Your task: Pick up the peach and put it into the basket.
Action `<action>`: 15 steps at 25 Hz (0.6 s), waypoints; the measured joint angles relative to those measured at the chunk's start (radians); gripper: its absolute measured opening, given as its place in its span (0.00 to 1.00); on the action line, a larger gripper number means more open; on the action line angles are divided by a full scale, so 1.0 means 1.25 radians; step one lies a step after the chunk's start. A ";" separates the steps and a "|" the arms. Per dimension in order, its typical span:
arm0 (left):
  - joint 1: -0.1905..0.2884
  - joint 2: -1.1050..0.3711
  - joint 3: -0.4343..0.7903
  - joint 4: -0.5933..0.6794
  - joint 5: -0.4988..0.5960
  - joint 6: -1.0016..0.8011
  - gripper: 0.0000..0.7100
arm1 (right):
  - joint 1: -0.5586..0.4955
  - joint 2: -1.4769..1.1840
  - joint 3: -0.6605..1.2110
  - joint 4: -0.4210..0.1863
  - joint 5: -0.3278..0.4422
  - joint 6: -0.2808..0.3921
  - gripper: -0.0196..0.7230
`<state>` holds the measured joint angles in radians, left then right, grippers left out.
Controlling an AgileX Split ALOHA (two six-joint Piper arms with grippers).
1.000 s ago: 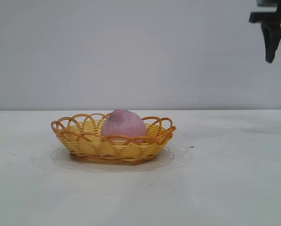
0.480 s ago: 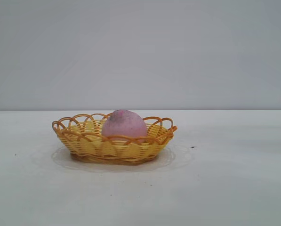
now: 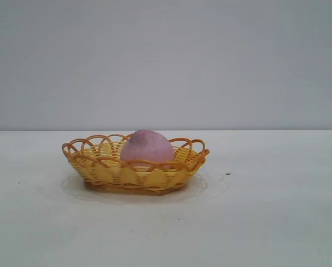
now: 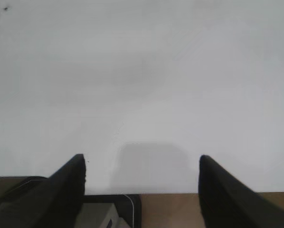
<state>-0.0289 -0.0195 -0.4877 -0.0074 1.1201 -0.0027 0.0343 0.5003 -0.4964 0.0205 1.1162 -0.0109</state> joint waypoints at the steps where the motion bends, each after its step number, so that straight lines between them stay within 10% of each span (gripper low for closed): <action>1: 0.000 0.000 0.000 0.000 0.000 0.000 0.51 | 0.000 -0.016 0.006 -0.003 0.002 0.000 0.61; 15: 0.008 0.000 0.002 0.000 0.000 -0.001 0.51 | 0.000 -0.338 0.006 -0.010 0.008 0.000 0.61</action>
<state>-0.0189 -0.0195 -0.4855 -0.0074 1.1201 -0.0044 0.0343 0.0781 -0.4889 0.0075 1.1264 -0.0109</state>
